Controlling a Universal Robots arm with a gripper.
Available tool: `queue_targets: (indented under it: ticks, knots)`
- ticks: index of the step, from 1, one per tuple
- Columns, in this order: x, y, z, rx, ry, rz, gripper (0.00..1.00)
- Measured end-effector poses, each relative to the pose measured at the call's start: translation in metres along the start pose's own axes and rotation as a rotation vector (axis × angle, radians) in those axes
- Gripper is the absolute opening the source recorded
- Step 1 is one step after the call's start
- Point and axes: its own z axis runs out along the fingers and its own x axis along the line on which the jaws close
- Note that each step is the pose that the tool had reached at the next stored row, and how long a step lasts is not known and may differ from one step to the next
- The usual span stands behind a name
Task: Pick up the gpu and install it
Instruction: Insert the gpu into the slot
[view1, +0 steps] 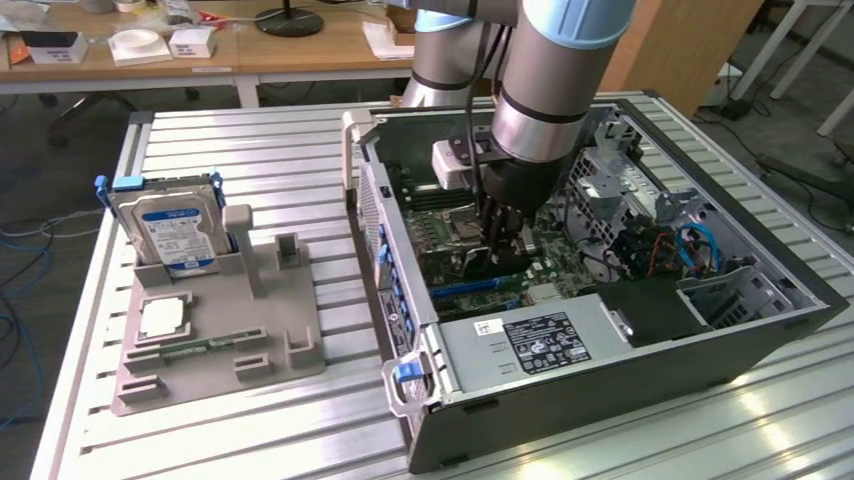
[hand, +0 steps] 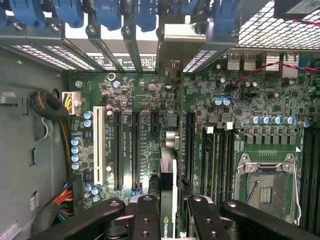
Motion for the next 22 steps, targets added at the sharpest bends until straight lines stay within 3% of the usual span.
queue_targets:
  ticks: [22]
  knots:
    - [0.0003, 0.0044, 0.0082, -0.0004, -0.0002, 0.000, 0.26]
